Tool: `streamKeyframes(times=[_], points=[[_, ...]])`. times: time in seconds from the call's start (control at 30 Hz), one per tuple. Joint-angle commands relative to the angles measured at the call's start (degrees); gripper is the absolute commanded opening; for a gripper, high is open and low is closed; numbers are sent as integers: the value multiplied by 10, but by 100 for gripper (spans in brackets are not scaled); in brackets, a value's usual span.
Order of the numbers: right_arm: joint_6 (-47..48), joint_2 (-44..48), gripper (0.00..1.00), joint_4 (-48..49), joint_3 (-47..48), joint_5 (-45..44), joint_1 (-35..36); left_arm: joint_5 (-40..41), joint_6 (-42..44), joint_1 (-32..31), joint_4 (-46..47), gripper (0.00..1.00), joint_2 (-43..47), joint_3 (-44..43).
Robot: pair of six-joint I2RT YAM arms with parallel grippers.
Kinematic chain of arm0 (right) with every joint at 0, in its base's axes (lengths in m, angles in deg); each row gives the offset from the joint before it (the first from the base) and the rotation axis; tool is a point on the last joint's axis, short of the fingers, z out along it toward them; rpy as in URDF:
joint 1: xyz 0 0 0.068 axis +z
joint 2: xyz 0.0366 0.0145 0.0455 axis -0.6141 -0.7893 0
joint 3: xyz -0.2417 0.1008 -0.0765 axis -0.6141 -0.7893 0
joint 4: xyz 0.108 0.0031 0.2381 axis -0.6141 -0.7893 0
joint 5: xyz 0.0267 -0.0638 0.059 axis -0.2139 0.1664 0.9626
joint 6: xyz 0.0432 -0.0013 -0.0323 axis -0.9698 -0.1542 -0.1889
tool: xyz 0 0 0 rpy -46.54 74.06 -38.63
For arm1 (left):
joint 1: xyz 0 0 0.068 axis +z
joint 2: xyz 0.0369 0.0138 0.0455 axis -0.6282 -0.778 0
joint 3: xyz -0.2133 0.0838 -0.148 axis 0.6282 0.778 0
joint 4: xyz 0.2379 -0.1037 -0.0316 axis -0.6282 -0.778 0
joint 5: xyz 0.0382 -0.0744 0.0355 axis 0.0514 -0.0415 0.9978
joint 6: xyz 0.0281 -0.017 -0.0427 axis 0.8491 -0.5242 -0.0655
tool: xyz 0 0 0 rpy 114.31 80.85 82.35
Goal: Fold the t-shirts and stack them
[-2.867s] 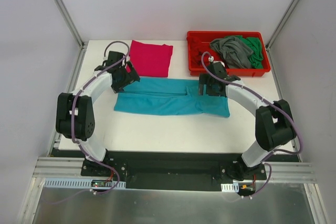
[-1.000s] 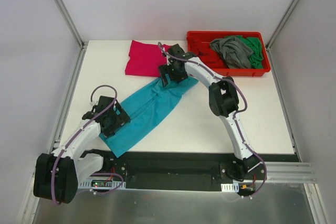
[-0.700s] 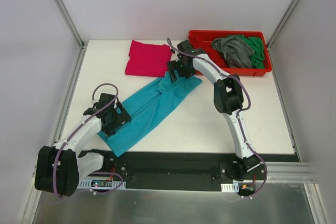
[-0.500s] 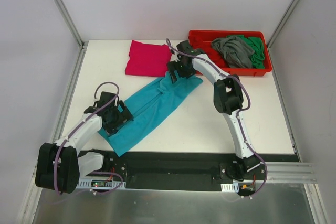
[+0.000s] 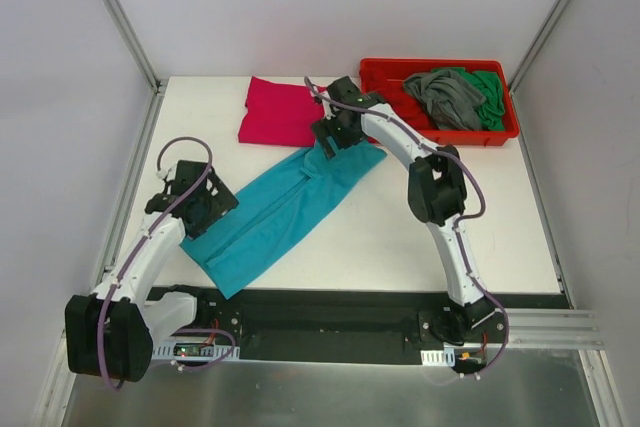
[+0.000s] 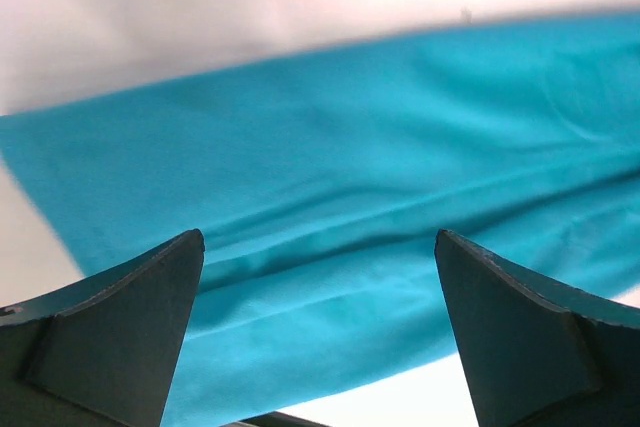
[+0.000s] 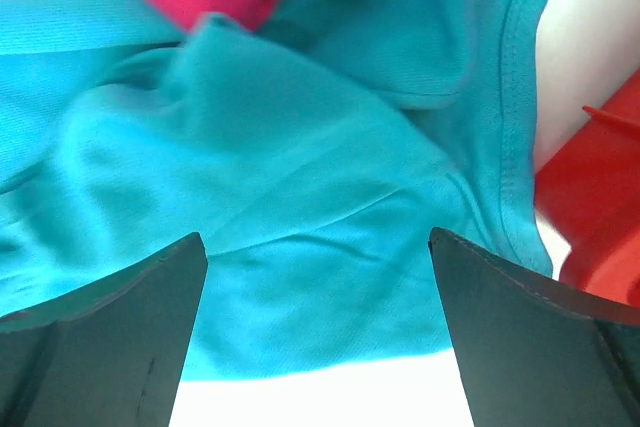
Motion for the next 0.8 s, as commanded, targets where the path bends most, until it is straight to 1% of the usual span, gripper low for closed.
streamKeyframes(times=[0.0,0.07,0.13,0.17,0.23,0.27,0.3,0.33,0.43,0.53,0.6,0.7,0.73,0.77], points=[[12,123,96,-13,-9,-50,58,101,-25,30,-73,99,19,-2],[-15,166,96,-4,-64,-53,81,123,-45,44,-82,99,19,11],[-46,217,96,38,-146,-25,112,114,-54,64,-82,99,20,30],[-55,241,96,72,-192,0,135,116,-61,70,-81,99,21,39],[-70,287,96,149,-291,22,186,119,-64,90,-78,93,22,52],[-69,305,96,201,-322,35,226,113,-65,95,-75,90,24,61],[-67,314,96,228,-344,46,254,109,-64,97,-70,89,23,67],[-60,315,96,245,-353,50,285,104,-62,100,-62,88,23,75],[-18,307,98,290,-351,76,367,88,-52,120,-43,79,10,89],[-1,289,99,362,-363,132,413,54,-36,147,-18,68,-11,98],[-2,265,94,418,-373,171,428,40,-28,158,-7,62,-28,98],[32,218,86,436,-361,191,438,20,-18,159,5,59,-42,101],[45,200,80,436,-360,190,440,19,-17,160,10,59,-47,103],[60,192,75,456,-360,197,440,18,-14,161,14,59,-51,105]])
